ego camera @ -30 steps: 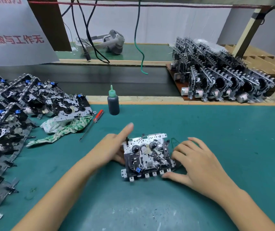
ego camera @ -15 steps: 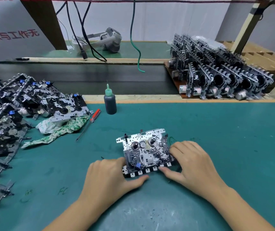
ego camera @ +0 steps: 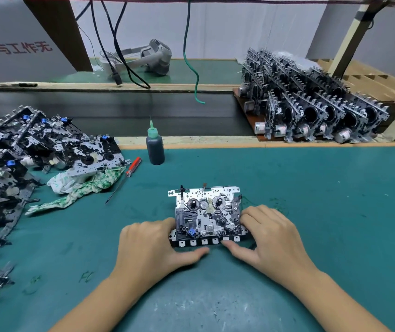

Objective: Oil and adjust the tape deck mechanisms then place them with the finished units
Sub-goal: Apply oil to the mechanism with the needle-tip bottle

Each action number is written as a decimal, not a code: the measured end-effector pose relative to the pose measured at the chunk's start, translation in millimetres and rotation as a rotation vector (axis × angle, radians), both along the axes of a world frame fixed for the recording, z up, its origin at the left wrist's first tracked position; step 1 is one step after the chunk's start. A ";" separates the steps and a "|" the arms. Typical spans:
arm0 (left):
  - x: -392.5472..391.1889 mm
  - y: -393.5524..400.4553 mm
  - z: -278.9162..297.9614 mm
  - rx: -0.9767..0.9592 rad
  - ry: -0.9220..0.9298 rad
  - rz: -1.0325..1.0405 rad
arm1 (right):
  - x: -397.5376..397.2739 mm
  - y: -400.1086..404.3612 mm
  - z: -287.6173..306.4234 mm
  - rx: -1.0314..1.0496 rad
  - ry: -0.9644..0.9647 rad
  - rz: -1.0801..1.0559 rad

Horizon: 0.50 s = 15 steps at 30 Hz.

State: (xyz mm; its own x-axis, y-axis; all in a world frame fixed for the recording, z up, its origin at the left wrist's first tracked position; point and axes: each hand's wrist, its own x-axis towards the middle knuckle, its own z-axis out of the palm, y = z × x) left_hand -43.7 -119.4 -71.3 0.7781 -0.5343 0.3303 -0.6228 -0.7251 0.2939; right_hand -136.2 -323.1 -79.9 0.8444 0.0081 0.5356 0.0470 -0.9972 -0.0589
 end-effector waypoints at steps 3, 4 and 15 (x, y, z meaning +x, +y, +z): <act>-1.8 -4.3 0.9 -0.012 0.011 0.039 | -0.2 -2.3 0.1 0.043 0.025 0.046; -2.0 -5.1 0.9 -0.011 0.012 0.043 | -0.4 -3.0 0.0 0.051 0.036 0.065; 10.4 9.2 -1.2 -0.036 0.011 -0.316 | -1.5 1.0 -1.8 0.027 -0.036 -0.031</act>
